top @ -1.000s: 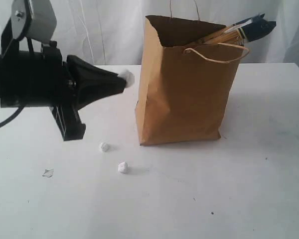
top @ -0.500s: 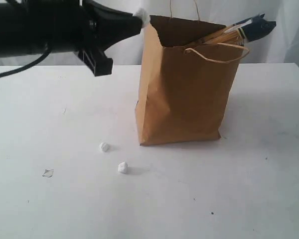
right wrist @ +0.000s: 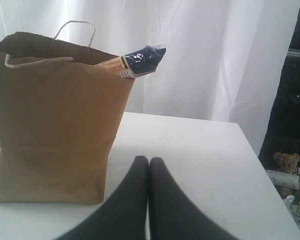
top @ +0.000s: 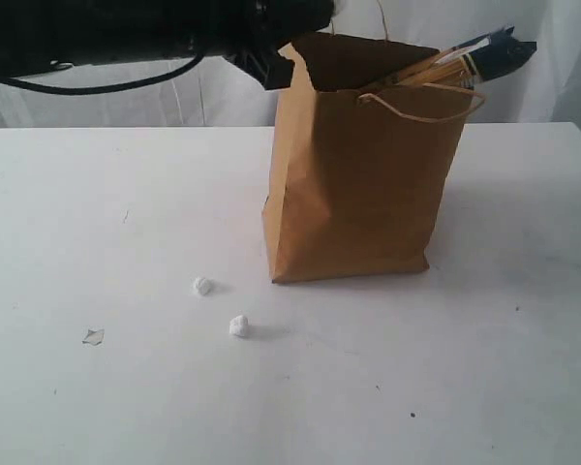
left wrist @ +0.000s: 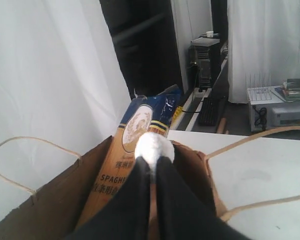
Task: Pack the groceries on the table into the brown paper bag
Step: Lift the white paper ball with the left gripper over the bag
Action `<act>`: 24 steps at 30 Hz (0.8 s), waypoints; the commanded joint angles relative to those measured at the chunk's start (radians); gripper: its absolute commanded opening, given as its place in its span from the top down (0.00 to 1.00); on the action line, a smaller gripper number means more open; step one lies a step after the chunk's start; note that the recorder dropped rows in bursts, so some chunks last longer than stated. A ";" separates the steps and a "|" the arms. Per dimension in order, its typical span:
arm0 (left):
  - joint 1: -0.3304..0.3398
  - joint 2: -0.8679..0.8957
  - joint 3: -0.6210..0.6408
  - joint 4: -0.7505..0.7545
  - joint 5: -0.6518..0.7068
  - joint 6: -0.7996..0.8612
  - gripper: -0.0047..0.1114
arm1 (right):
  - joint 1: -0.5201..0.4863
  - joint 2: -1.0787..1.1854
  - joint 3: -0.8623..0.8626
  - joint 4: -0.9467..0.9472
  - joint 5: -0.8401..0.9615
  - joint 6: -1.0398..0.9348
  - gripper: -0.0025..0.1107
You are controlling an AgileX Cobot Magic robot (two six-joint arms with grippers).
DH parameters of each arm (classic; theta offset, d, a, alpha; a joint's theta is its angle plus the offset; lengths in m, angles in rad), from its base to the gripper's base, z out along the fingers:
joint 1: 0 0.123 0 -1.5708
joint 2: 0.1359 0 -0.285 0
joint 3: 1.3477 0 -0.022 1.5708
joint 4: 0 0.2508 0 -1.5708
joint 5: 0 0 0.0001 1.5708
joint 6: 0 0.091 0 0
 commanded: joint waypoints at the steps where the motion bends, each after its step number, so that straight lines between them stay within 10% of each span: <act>1: -0.002 0.069 -0.052 -0.024 0.007 0.086 0.96 | 0.000 -0.006 0.006 0.005 -0.003 0.003 0.98; 5: -0.002 0.111 -0.082 -0.024 0.019 0.086 0.91 | 0.000 -0.006 0.006 0.005 -0.003 0.003 0.98; 14: -0.002 0.122 -0.090 -0.024 0.025 0.076 0.42 | 0.000 -0.006 0.006 0.005 -0.003 0.003 0.98; 24: 0.000 0.101 -0.090 0.046 0.000 -0.073 0.38 | 0.000 -0.006 0.006 0.005 -0.003 0.003 0.98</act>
